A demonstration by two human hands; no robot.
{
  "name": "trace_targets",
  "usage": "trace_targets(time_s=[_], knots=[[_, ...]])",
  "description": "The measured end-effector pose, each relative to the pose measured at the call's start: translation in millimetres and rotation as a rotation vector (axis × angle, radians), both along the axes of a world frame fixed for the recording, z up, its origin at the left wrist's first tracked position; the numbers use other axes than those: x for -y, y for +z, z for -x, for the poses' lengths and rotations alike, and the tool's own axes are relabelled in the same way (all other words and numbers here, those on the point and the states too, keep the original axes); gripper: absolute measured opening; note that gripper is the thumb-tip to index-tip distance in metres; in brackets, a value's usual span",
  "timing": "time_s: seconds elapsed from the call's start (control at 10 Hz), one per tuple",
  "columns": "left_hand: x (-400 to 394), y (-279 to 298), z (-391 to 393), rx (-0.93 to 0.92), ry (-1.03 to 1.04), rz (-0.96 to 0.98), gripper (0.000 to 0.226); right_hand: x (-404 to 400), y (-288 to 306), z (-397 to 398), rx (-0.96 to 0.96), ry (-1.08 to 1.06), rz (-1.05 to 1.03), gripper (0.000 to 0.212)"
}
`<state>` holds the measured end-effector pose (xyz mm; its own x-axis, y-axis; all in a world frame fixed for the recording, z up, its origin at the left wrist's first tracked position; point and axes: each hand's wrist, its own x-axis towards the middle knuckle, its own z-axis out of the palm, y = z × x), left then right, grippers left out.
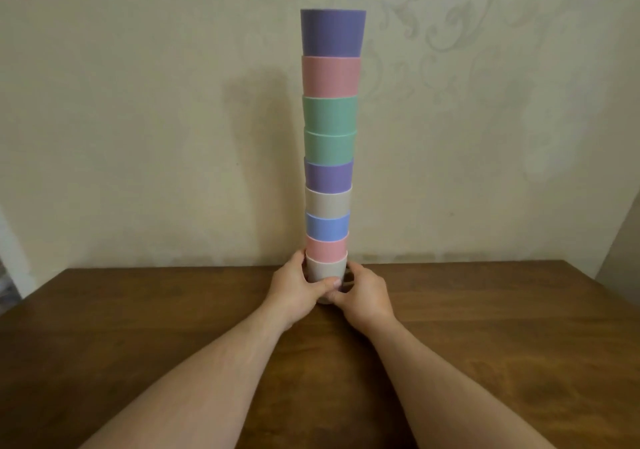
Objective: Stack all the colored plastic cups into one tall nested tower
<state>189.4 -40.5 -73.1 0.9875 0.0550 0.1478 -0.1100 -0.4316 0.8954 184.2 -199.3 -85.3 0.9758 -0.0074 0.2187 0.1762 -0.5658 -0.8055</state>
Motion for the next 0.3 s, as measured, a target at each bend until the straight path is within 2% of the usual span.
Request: trace_targets(time_s=[0.1,0.2,0.3], knots=[[-2.0,-5.7,-9.7,-0.012,-0.004,0.029,0.075,0.8,-2.5,-6.5,0.012,0.038,0.011,0.057],[-7.2,-10.4,-10.2,-0.040,-0.052,0.047,0.090,2.3,-4.7,-5.3,0.019,0.070,0.064,0.062],[-17.0,-12.5,9.1,-0.082,-0.040,0.014,0.110,9.7,-4.6,9.6,-0.063,0.038,0.183,0.070]])
